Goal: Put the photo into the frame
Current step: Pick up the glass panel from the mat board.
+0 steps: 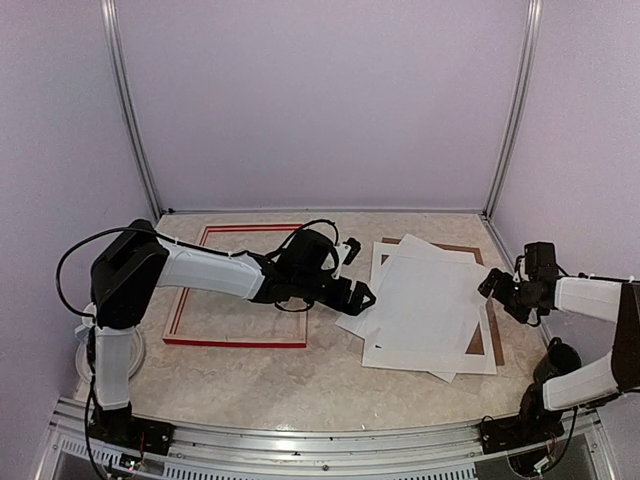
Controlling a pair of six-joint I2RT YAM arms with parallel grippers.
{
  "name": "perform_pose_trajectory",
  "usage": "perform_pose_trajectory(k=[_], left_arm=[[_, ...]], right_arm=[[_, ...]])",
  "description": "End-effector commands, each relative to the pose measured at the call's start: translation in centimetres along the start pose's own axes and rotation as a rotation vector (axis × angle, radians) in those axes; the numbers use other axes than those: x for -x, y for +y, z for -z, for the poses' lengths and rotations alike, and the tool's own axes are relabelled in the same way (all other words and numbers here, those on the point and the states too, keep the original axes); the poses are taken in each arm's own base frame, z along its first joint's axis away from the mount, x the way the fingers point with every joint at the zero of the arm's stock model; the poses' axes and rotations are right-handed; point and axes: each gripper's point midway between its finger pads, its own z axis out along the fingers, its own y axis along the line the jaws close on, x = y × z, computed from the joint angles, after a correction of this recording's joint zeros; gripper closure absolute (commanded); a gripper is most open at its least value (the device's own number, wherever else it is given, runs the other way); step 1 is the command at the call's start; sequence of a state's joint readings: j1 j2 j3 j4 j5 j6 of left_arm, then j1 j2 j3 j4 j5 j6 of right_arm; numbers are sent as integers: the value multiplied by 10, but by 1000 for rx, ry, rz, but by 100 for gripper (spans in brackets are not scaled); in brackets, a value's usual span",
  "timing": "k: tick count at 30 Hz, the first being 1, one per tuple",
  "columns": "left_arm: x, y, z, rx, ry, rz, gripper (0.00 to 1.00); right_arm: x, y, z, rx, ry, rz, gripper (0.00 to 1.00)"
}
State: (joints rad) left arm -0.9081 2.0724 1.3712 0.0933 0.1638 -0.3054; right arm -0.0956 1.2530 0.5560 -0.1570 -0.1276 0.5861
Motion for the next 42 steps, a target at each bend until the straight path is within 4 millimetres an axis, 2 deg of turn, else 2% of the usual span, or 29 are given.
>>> perform_pose_trajectory(k=[1, 14, 23, 29, 36, 42], left_arm=[[-4, -16, -13, -34, 25, -10, 1], [-20, -16, -31, -18, 88, -23, 1], [-34, -25, -35, -83, 132, -1, 3], [-39, -33, -38, -124, 150, 3, 9], [-52, -21, -46, -58, 201, 3, 15], [-64, -17, -53, -57, 234, 12, 20]], right_arm=[[5, -2, -7, 10, -13, -27, 1], [6, -13, -24, -9, -7, -58, 1], [5, -16, -33, 8, 17, -91, 1], [7, -11, -39, 57, 9, -112, 1], [0, -8, -49, 107, 64, -139, 1], [0, -5, -47, 145, 57, -147, 1]])
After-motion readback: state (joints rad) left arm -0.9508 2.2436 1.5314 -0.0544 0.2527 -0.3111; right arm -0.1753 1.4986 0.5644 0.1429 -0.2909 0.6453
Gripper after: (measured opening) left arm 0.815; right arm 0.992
